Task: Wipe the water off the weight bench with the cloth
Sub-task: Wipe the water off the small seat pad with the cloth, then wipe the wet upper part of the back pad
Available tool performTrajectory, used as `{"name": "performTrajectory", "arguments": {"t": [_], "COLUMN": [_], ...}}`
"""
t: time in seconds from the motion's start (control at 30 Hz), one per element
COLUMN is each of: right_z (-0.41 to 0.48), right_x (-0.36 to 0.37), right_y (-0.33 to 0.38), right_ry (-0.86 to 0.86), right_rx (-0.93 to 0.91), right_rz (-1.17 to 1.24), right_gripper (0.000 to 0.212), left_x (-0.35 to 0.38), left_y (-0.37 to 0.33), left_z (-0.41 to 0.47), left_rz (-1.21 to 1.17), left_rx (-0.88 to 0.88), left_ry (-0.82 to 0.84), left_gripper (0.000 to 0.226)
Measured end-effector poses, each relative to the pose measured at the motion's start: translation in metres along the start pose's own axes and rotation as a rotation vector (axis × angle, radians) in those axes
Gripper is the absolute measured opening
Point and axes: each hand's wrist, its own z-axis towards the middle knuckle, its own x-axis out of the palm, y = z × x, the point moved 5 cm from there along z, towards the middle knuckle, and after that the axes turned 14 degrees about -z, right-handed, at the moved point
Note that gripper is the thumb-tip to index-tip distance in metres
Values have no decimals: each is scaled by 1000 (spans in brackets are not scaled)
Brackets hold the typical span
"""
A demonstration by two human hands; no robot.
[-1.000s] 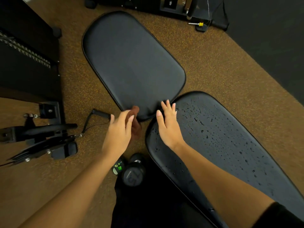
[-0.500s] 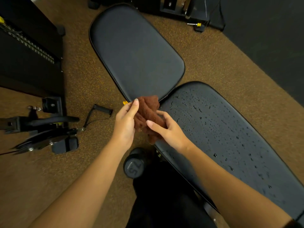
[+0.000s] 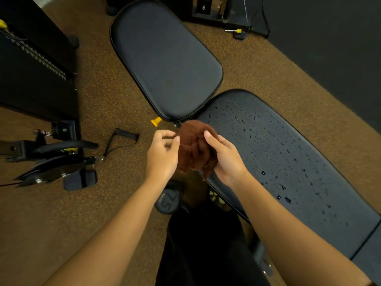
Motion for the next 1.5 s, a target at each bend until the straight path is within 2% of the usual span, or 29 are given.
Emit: {"name": "performTrajectory", "arguments": {"t": [0.07, 0.1, 0.2, 0.27, 0.3, 0.4, 0.47, 0.53, 0.63, 0.73, 0.8, 0.97, 1.07, 1.23, 1.33, 1.5], "right_z": [-6, -8, -7, -3, 0, 8, 9, 14, 26, 41, 51, 87, 109, 130, 137, 161], "right_x": [-5, -6, -11, -18, -23, -41, -49, -57, -75, -101, -117, -144, -149, -141, -140, -130], "right_y": [1, 2, 5, 9, 12, 21, 28, 30, 33, 47, 60, 91, 91, 57, 56, 74], "right_ry": [86, 113, 184, 198, 202, 241, 269, 261, 190, 40, -55, -306, -421, -340, -340, -347], "right_rx": [-41, -63, -120, -115, -103, -96, -118, -120, -138, -180, -212, -440, -529, -608, -661, -667], "right_rz": [-80, -118, -181, -192, -179, -138, -127, -92, -78, -247, -475, -1185, -1384, -1740, -1782, -1706], "right_gripper": [38, 38, 30, 24, 26, 52, 47, 37, 24, 29, 31, 40, 47, 54, 50, 47], "left_x": [3, 8, 39, 56, 61, 74, 86, 99, 112, 110, 102, 84, 79, 81, 84, 84], "left_y": [-2, -5, -10, -8, -6, -1, 2, 3, 2, -2, -10, -26, -27, -13, -1, 3], "left_z": [-3, -5, -17, -21, -19, -12, -8, -4, 10, 36, 55, 99, 121, 141, 145, 147], "left_rz": [145, 122, -214, -271, -280, -400, -530, -555, -326, 187, 449, 858, 996, 1142, 1189, 1208], "left_rx": [11, 3, -196, -250, -249, -265, -304, -300, -223, 39, 205, 403, 466, 453, 418, 449], "left_ry": [47, 92, 372, 487, 478, 372, 331, 341, 376, 328, 244, 98, 68, 100, 108, 98], "left_gripper": [16, 23, 36, 44, 44, 28, 22, 20, 15, 18, 28, 50, 63, 73, 74, 76]}}
